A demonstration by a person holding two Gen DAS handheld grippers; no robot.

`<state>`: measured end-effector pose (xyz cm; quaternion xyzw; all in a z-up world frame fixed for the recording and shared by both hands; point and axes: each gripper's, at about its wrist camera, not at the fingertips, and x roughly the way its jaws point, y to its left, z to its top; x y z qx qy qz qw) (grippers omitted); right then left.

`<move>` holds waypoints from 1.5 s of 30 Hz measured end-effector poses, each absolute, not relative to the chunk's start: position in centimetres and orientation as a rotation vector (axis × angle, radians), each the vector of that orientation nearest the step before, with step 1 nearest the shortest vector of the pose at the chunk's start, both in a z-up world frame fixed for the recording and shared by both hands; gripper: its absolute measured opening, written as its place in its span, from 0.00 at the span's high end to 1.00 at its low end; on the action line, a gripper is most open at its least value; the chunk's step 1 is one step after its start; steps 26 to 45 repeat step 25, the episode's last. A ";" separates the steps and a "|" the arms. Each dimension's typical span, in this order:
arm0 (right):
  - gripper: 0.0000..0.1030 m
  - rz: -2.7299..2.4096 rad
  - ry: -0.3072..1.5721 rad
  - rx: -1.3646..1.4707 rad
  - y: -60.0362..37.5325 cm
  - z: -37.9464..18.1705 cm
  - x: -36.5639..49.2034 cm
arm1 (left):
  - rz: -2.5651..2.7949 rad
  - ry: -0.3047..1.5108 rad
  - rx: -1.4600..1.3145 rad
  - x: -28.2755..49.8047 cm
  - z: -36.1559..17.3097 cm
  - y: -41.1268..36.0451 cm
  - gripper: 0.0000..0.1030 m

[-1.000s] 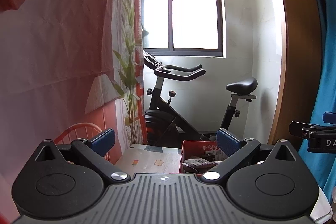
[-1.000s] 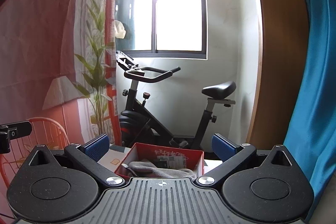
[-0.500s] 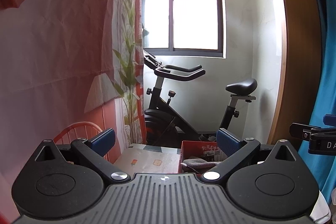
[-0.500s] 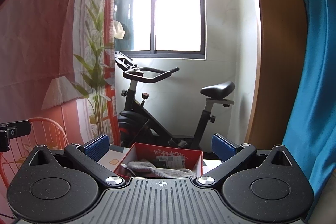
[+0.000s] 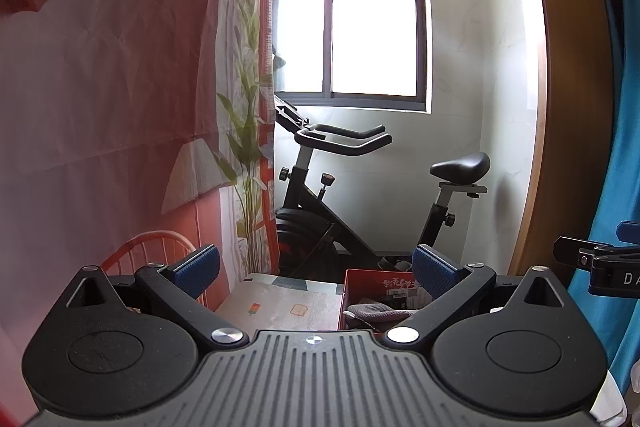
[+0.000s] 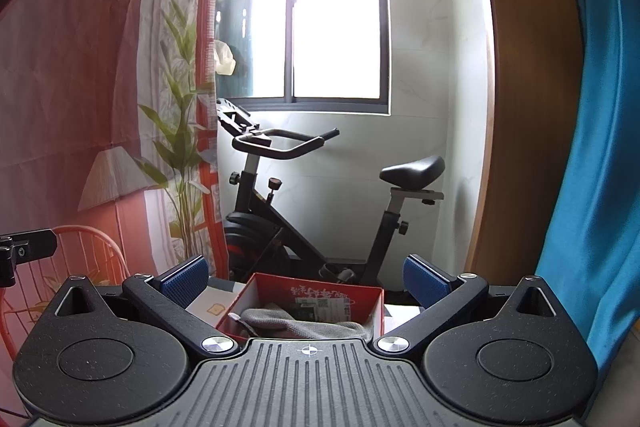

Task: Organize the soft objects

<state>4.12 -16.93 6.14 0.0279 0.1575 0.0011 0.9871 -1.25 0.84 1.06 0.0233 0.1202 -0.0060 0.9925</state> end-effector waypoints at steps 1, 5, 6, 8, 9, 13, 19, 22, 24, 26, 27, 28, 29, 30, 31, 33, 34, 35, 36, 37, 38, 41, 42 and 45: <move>0.00 0.002 0.317 0.056 -16.9 6.1 4.1 | -0.012 0.241 0.047 -1.3 1.1 0.8 0.00; 0.00 -0.002 0.320 0.058 -16.9 6.1 4.1 | -0.011 0.239 0.048 -1.3 1.1 0.9 0.00; 0.00 -0.001 0.320 0.058 -17.0 6.1 4.1 | -0.011 0.238 0.048 -1.3 1.1 0.9 0.00; 0.00 -0.003 0.319 0.058 -17.0 6.2 4.0 | -0.011 0.239 0.046 -1.3 1.1 0.9 0.00; 0.00 -0.003 0.318 0.058 -17.0 6.2 4.0 | -0.010 0.239 0.046 -1.3 1.1 0.9 0.00; 0.00 -0.004 0.316 0.058 -17.0 6.3 3.9 | -0.010 0.238 0.042 -1.3 1.2 0.9 0.00; 0.00 0.002 0.319 0.060 -16.9 6.3 3.9 | -0.007 0.241 0.042 -1.4 1.2 0.9 0.00; 0.00 -0.003 0.319 0.059 -16.9 6.4 3.8 | -0.007 0.240 0.042 -1.3 1.2 0.9 0.00; 0.00 -0.005 0.318 0.060 -17.0 6.5 3.7 | -0.005 0.240 0.041 -1.4 1.2 0.9 0.00; 0.00 -0.007 0.318 0.060 -17.0 6.6 3.7 | -0.006 0.240 0.041 -1.4 1.2 0.9 0.00; 0.00 -0.007 0.318 0.060 -17.0 6.6 3.7 | -0.006 0.240 0.041 -1.4 1.2 0.9 0.00; 0.00 -0.007 0.318 0.060 -17.0 6.6 3.7 | -0.006 0.240 0.041 -1.4 1.2 0.9 0.00; 0.00 -0.007 0.318 0.060 -17.0 6.6 3.7 | -0.006 0.240 0.041 -1.4 1.2 0.9 0.00; 0.00 -0.007 0.318 0.060 -17.0 6.6 3.7 | -0.006 0.240 0.041 -1.4 1.2 0.9 0.00; 0.00 -0.007 0.318 0.060 -17.0 6.6 3.7 | -0.006 0.240 0.041 -1.4 1.2 0.9 0.00; 0.00 -0.007 0.318 0.060 -17.0 6.6 3.7 | -0.006 0.240 0.041 -1.4 1.2 0.9 0.00; 0.00 -0.007 0.318 0.060 -17.0 6.6 3.7 | -0.006 0.240 0.041 -1.4 1.2 0.9 0.00; 0.00 -0.007 0.318 0.060 -17.0 6.6 3.7 | -0.006 0.240 0.041 -1.4 1.2 0.9 0.00; 0.00 -0.007 0.318 0.060 -17.0 6.6 3.7 | -0.006 0.240 0.041 -1.4 1.2 0.9 0.00; 0.00 -0.007 0.318 0.060 -17.0 6.6 3.7 | -0.006 0.240 0.041 -1.4 1.2 0.9 0.00; 0.00 -0.007 0.318 0.060 -17.0 6.6 3.7 | -0.006 0.240 0.041 -1.4 1.2 0.9 0.00; 0.00 -0.007 0.318 0.060 -17.0 6.6 3.7 | -0.006 0.240 0.041 -1.4 1.2 0.9 0.00; 0.00 -0.007 0.318 0.060 -17.0 6.6 3.7 | -0.006 0.240 0.041 -1.4 1.2 0.9 0.00; 0.00 -0.007 0.318 0.060 -17.0 6.6 3.7 | -0.006 0.240 0.041 -1.4 1.2 0.9 0.00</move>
